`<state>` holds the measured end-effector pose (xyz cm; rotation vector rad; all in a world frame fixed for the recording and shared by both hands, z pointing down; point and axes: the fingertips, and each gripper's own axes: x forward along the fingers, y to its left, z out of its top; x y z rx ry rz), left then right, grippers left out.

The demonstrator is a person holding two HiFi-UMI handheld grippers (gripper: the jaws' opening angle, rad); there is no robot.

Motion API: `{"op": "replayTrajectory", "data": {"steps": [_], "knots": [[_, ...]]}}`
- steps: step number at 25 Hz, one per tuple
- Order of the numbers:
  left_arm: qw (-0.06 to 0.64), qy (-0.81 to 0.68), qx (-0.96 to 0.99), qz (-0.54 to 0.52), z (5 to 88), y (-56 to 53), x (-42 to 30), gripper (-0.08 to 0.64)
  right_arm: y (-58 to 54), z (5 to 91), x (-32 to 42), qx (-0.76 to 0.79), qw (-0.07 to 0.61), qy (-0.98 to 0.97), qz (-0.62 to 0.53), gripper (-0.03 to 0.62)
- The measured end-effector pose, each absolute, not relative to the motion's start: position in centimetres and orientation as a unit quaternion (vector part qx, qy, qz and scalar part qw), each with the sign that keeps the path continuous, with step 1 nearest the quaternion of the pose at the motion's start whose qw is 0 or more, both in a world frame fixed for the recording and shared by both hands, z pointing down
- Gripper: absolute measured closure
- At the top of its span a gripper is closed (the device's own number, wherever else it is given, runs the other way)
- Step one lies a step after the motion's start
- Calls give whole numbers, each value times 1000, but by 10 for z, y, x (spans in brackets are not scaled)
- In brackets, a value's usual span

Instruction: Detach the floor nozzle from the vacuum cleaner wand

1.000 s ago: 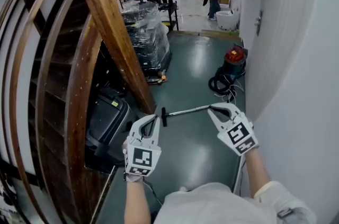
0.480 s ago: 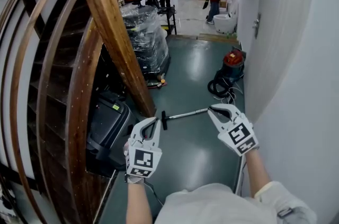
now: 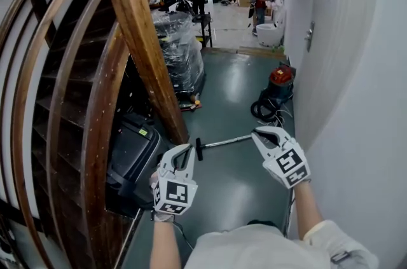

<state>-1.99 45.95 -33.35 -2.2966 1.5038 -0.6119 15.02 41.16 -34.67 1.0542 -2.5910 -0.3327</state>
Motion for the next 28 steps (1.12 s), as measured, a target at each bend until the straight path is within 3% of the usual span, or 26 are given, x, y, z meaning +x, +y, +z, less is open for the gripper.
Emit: {"op": "replayTrajectory", "data": {"steps": [11,28], "knots": [[143,526,-809,-218,-314,425,-42,560,381,-338,144,378,172,-904,-103,561],[136,536,-807,-206,-318,257,-28,560,215,-346,143,352,164,-913,-128,561]]}}
